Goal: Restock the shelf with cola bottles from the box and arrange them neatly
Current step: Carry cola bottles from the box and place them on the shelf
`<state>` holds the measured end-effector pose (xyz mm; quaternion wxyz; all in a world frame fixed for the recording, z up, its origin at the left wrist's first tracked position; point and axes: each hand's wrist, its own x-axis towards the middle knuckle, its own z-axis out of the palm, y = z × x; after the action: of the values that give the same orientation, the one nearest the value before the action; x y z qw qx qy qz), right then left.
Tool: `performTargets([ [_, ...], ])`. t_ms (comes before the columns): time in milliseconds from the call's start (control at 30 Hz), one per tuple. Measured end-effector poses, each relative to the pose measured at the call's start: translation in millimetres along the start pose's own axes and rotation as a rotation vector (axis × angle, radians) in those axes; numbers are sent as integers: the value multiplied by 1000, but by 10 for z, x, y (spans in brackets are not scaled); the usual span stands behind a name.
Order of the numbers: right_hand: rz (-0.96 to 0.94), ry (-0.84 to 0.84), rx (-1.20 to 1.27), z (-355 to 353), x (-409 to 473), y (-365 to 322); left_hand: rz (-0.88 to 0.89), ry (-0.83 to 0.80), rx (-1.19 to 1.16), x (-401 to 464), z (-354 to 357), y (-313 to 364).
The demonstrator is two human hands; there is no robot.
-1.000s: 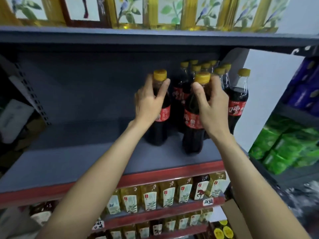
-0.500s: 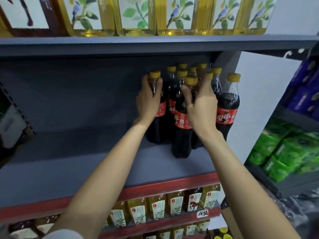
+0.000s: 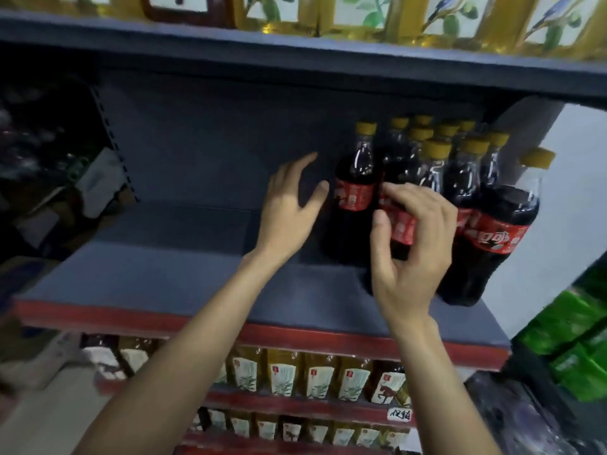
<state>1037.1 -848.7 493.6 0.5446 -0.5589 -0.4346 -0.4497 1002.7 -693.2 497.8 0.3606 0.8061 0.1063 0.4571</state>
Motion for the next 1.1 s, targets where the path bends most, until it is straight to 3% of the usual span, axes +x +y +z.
performTargets([
  [100,4,-95,195,266,-149,-352,3,160,-81,-472,-594,51],
  [233,135,-322,466,724,-559,-1002,-13,271,-4,-1164,-1480,-29],
  [333,363,-544,690,1089,-985,-1536,-133,292,115,-1715,-2154,-298],
  [433,412,-733,787,1449,-1475,-2068,-257,318,224,-2344,-2860,-630],
  [533,316,-917,778,1879,-2020,-2609,-429,379,457,-2995,-3564,-968],
  [600,246,-1049,740,2213,-2413,-2970,-638,402,588,-3387,-4032,-1185],
  [733,250,-1284,707,2856,-3092,-3576,-992,392,645,-3927,-4895,-1560],
  [933,274,-1577,605,3852,-3630,-4169,-1176,589,400,-4283,-5831,-2346],
  [1100,270,-1640,606,4986,-3924,-4419,-1202,680,373,-4172,-6518,-3265],
])
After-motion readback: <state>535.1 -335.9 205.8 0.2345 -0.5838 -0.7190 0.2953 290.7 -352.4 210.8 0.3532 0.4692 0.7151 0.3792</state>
